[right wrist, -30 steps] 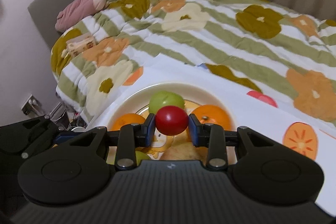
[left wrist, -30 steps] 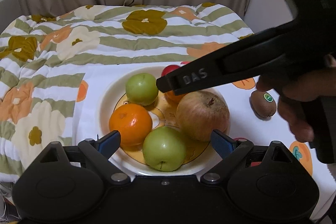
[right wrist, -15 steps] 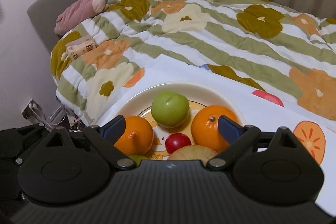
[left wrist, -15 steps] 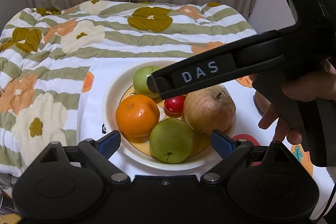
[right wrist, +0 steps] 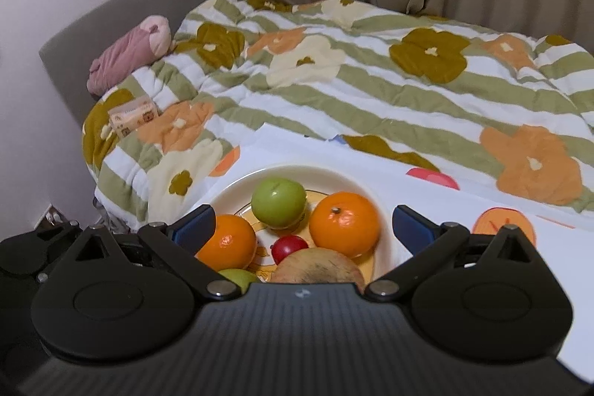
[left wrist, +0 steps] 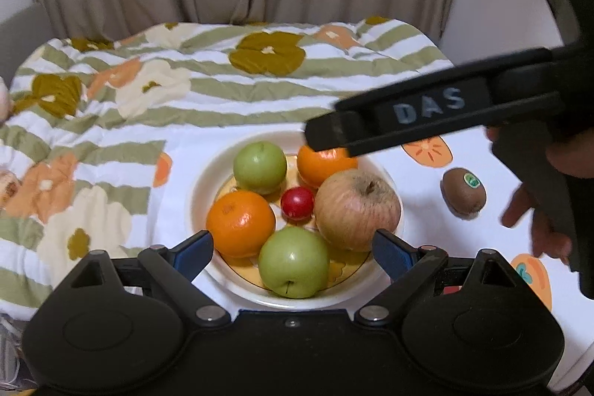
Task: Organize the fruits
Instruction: 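Move both open tools back to the fruit left on the cloth, then grasp a small orange with the left tool while the right tool grasps a mandarin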
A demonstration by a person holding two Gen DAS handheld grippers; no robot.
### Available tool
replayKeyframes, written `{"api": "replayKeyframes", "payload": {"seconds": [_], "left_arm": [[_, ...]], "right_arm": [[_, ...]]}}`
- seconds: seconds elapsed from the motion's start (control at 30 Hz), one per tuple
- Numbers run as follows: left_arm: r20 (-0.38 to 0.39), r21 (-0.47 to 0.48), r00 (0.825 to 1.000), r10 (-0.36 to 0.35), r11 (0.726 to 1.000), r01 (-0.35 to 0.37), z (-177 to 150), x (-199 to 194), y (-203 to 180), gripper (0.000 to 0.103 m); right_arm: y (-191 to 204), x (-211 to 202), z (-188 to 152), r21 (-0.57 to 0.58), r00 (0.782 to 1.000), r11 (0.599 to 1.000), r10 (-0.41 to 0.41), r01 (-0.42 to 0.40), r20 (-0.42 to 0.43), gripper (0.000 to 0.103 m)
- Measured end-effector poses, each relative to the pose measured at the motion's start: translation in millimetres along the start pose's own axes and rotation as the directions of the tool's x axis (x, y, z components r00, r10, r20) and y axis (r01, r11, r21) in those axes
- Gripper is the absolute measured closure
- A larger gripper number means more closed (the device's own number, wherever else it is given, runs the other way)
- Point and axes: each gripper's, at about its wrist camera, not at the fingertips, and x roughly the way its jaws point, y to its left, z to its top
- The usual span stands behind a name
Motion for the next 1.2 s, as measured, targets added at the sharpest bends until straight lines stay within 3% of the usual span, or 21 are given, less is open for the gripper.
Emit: {"api": "replayKeyframes", "payload": {"seconds": [0.27, 0.7, 1.2], "left_arm": [[0.055, 0.011, 0.996, 0.064, 0.998, -0.065, 12.6, -29.8, -37.7, 0.008], [0.119, 0.058, 0.993, 0.005, 0.998, -0.012, 23.3, -63.6, -131.7, 0.008], [0.102, 0.102, 0.992, -0.072, 0.993, 0.061, -0.4, -68.6, -231.8, 0.008]], "right_arm": [[-31.9, -67.9, -12.0, 0.007, 0.998, 0.998, -0.057, 0.057, 0.025, 0.0], [-114.7, -181.7, -69.9, 0.084, 0.974, 0.973, -0.219, 0.214, 0.056, 0.0], [-195.2, -255.8, -149.1, 0.163, 0.947, 0.937, -0.319, 0.31, 0.034, 0.0]]}}
